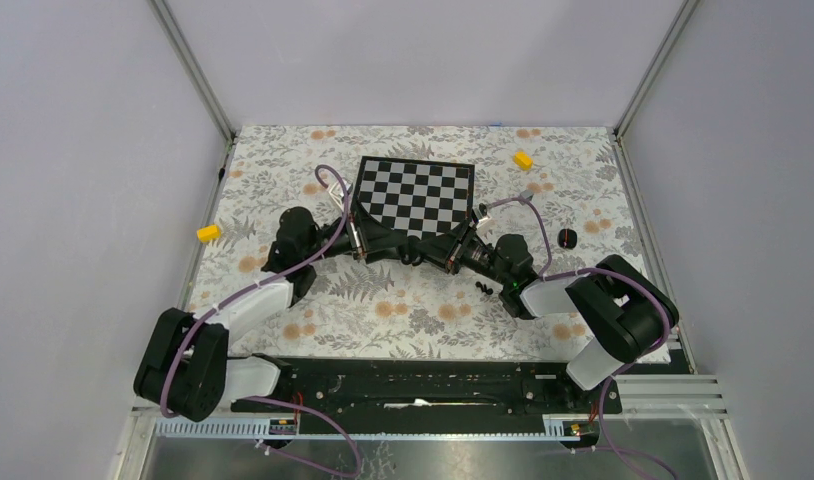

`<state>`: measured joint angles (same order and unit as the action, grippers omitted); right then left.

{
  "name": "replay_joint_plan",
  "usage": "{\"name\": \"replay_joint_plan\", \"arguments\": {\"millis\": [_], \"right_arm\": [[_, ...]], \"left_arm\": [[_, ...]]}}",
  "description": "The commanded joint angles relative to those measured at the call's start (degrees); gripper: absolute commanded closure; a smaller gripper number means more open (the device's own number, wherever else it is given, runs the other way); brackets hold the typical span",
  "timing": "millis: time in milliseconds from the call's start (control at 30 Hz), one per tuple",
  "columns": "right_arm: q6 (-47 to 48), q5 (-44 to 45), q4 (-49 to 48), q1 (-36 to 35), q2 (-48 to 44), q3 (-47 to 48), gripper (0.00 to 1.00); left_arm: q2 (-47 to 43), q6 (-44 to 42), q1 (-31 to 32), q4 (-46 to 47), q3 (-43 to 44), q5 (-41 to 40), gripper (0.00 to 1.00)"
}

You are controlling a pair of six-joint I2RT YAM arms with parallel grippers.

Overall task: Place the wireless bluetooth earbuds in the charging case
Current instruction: Pass from the right arm to the left

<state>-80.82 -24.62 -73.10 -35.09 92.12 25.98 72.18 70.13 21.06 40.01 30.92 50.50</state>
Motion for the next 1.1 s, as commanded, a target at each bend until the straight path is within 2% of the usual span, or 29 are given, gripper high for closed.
{"name": "replay_joint_plan", "arguments": {"millis": [0, 233, 667, 867, 1000, 1067], "right_arm": [[0.7, 0.7, -2.4, 0.3, 0.2, 0.1, 1.0], [0.6, 0.8, -2.4, 0.3, 0.0, -0.1, 1.0], [1.0, 0.8, -0.1, 0.3, -1.1, 0.2, 1.0], [2.7, 0.5, 16.7, 0.6, -5.1, 3.9, 1.0], [1.8, -3.6, 30.9, 2.9, -6.3, 8.3, 1.0], [0.1, -7.4, 34.6, 5.1, -6.0, 9.9, 1.0]], "left_arm": [[-2.7, -6.7, -0.1, -6.5, 3.7, -0.3, 0.05], [-2.7, -6.9, -0.2, -7.0, 3.2, -0.6, 0.05], [-3.5, -12.2, -0.3, -14.7, 5.8, -2.0, 0.05], [-6.5, -21.0, -0.3, -24.1, 8.2, -5.9, 0.04], [-10.3, -32.7, 0.0, -33.1, 9.8, -11.6, 0.03], [-12.6, -40.3, 0.8, -36.7, 9.8, -14.5, 0.03]]}}
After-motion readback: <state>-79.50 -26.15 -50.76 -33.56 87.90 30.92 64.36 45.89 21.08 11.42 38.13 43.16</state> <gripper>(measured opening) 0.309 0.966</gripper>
